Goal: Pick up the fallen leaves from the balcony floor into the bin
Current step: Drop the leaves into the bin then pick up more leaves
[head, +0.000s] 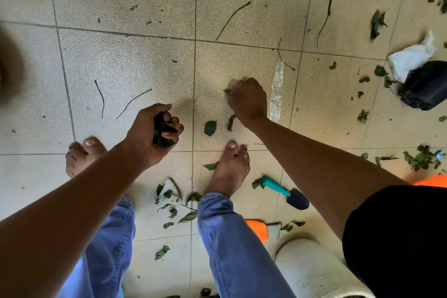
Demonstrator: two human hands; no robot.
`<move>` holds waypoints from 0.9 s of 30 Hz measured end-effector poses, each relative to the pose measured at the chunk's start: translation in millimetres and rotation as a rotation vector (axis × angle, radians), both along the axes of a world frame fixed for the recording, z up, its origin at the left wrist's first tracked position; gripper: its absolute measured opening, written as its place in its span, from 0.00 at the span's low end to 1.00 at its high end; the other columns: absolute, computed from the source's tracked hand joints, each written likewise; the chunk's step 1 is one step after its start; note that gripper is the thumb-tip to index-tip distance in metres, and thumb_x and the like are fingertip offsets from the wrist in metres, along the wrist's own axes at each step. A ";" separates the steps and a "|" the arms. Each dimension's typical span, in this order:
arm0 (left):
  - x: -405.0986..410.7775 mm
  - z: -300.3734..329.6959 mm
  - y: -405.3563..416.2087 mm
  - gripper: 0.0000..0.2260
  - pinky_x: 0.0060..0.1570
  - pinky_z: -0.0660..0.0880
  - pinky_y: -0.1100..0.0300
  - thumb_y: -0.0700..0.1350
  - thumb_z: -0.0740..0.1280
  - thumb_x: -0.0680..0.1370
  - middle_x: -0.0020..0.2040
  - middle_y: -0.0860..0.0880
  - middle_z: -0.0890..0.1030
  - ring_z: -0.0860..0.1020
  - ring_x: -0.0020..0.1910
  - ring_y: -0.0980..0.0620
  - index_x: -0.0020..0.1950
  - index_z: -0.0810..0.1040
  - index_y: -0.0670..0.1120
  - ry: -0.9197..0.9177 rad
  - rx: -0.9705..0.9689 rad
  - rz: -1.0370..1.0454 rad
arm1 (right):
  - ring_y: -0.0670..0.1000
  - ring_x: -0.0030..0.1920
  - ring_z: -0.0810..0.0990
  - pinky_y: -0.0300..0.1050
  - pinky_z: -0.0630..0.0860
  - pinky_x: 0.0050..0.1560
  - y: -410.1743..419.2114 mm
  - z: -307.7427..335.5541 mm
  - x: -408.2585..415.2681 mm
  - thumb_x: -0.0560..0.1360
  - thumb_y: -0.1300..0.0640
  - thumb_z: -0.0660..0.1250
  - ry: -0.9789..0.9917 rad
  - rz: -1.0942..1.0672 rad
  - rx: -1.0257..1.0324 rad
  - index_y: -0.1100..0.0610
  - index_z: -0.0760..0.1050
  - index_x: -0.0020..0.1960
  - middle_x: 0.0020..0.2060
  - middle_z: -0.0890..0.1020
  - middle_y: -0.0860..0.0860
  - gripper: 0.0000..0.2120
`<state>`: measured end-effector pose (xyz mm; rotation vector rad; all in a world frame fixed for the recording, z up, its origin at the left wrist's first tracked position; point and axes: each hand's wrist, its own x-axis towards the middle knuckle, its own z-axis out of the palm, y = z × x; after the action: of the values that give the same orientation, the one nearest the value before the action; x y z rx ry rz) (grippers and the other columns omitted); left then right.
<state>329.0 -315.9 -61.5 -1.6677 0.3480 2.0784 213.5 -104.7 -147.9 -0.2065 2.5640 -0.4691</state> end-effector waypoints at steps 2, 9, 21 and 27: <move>1.6 0.9 0.1 0.17 0.21 0.61 0.70 0.45 0.64 0.80 0.35 0.50 0.69 0.71 0.34 0.54 0.30 0.69 0.45 0.003 0.001 -0.007 | 0.56 0.48 0.79 0.42 0.70 0.44 7.5 5.8 8.9 0.71 0.64 0.72 0.002 -0.068 -0.034 0.60 0.81 0.42 0.47 0.80 0.58 0.01; 4.7 4.5 1.2 0.17 0.22 0.60 0.70 0.45 0.64 0.80 0.34 0.49 0.70 0.72 0.33 0.54 0.31 0.68 0.45 -0.002 0.005 -0.019 | 0.57 0.53 0.75 0.50 0.78 0.45 36.9 8.8 74.1 0.65 0.65 0.72 -0.020 0.228 -0.008 0.63 0.78 0.42 0.51 0.76 0.56 0.07; 17.7 6.3 -2.7 0.17 0.21 0.61 0.70 0.45 0.65 0.79 0.34 0.49 0.70 0.72 0.34 0.54 0.31 0.68 0.46 -0.003 -0.010 -0.056 | 0.63 0.47 0.78 0.49 0.73 0.40 13.6 -2.0 68.1 0.70 0.68 0.69 -0.006 0.275 0.058 0.63 0.78 0.46 0.45 0.79 0.60 0.06; 26.1 7.8 -4.6 0.16 0.20 0.62 0.69 0.45 0.65 0.79 0.34 0.49 0.70 0.72 0.35 0.54 0.32 0.68 0.45 -0.009 -0.018 -0.046 | 0.60 0.45 0.78 0.44 0.61 0.40 6.9 4.7 64.0 0.70 0.67 0.69 -0.105 0.213 0.119 0.60 0.75 0.44 0.42 0.80 0.58 0.05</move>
<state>355.0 -320.5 -53.7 -1.6632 0.3992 2.0393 277.5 -97.7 -143.2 -0.3965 2.4235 -0.2398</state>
